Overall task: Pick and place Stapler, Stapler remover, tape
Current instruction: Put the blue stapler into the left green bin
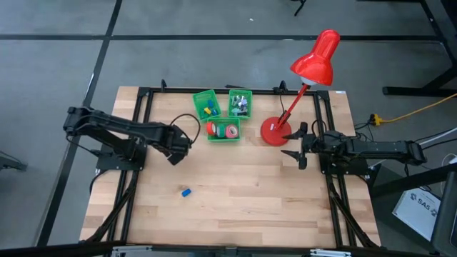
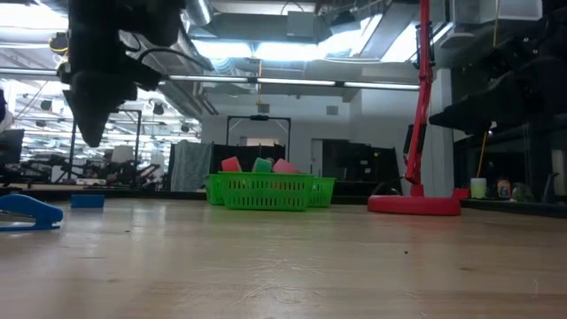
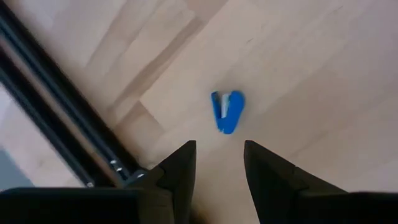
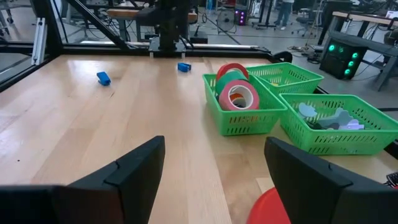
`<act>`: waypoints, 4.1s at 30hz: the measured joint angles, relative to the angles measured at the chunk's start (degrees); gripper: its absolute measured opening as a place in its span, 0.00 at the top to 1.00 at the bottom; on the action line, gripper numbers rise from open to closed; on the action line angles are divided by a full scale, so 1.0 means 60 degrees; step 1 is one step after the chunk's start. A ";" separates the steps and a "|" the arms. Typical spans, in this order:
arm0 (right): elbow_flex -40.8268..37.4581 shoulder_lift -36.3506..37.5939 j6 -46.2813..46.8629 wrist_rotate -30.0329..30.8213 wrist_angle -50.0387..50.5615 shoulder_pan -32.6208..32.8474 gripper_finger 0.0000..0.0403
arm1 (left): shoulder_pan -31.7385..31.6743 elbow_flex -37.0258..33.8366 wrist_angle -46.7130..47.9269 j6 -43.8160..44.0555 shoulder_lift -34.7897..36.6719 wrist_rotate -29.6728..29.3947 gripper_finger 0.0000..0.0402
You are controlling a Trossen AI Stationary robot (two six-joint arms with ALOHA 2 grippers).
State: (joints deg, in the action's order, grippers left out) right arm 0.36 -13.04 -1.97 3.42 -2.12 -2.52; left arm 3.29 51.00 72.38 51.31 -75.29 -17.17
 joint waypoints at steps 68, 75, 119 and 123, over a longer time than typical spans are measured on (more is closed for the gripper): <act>0.0004 0.0000 -0.0016 0.0000 -0.0005 0.0000 0.30 | -0.4426 -0.2481 -0.3898 -0.5832 0.0736 0.1745 0.40; 0.0004 0.0000 -0.0020 -0.0001 -0.0003 0.0000 0.30 | -0.5265 -0.2481 -0.3828 -0.5781 0.0743 0.1803 0.40; 0.0004 -0.0002 -0.0016 0.0000 -0.0003 0.0000 0.30 | -0.2461 -0.3483 -0.9756 -0.3524 0.0521 0.3231 0.40; 0.0004 -0.0004 -0.0016 0.0000 -0.0003 0.0003 0.30 | -0.2360 -0.3483 -0.9647 -0.1617 0.0521 0.3028 0.40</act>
State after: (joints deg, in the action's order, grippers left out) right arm 0.38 -13.06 -2.07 3.42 -2.14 -2.50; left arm -10.87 30.11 14.50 41.61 -72.16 1.00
